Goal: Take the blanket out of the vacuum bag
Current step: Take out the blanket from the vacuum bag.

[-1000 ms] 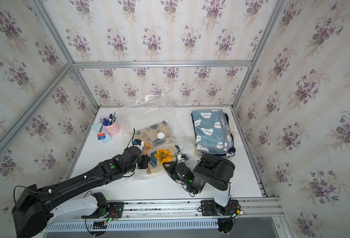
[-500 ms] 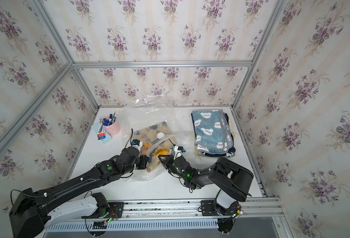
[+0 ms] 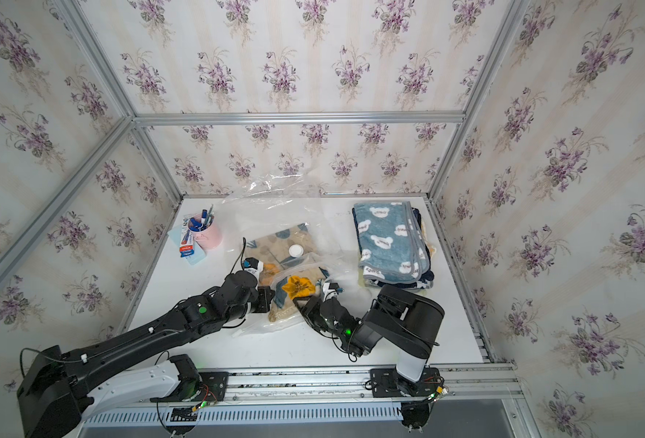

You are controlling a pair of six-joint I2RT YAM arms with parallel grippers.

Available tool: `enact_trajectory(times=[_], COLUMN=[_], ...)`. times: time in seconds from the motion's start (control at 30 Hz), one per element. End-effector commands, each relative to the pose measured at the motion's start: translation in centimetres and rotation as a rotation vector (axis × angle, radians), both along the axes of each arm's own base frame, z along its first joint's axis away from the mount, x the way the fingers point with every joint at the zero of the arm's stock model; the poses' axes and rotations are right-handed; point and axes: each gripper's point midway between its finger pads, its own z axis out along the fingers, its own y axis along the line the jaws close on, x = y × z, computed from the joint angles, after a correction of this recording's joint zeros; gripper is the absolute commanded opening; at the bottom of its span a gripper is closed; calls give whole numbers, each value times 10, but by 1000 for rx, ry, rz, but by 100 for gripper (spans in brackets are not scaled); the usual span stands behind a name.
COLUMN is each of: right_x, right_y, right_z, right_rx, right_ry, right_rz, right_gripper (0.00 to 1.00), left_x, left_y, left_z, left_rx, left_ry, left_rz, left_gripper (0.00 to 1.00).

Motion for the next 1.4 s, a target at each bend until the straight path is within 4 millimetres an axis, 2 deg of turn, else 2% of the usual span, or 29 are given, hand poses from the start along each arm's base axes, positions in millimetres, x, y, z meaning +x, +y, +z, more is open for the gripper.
enact_trajectory(times=[0.0, 0.1, 0.23, 0.4, 0.5, 0.7, 0.93, 1.03, 1.13, 1.27, 1.37], right_x=[4, 9, 19, 23, 25, 29, 38, 40, 45, 50, 54], right_y=[-4, -7, -6, -6, -5, 9, 15, 18, 20, 28, 31], right_z=[1, -6, -5, -17, -20, -24, -37, -42, -36, -13, 8], right_rx=[28, 23, 41, -74, -68, -45, -130, -139, -136, -133, -107], right_ry=[15, 28, 17, 28, 41, 72, 91, 89, 54, -14, -59], right_rz=[-75, -133, -189, -237, -260, -268, -300, -302, -305, -280, -276], right_gripper=[53, 53, 54, 56, 56, 58, 58, 51, 29, 9, 0], left_x=[2, 3, 5, 5, 5, 5, 3, 3, 2, 2, 3], left_y=[-3, -6, -14, -19, -22, -25, -24, -22, -20, -17, -17], left_z=[1, 0, -3, -7, -7, -7, -11, -11, -9, -3, 4], left_rx=[-7, -14, -26, -31, -41, -47, -51, -46, -41, -31, -33], left_ry=[-16, -15, -4, 3, -4, -10, -15, -24, -33, -57, -71], left_rz=[-10, -17, -35, -50, -56, -73, -78, -81, -87, -87, -89], left_gripper=[0, 0, 0, 0, 0, 0, 0, 0, 0, 0, 0])
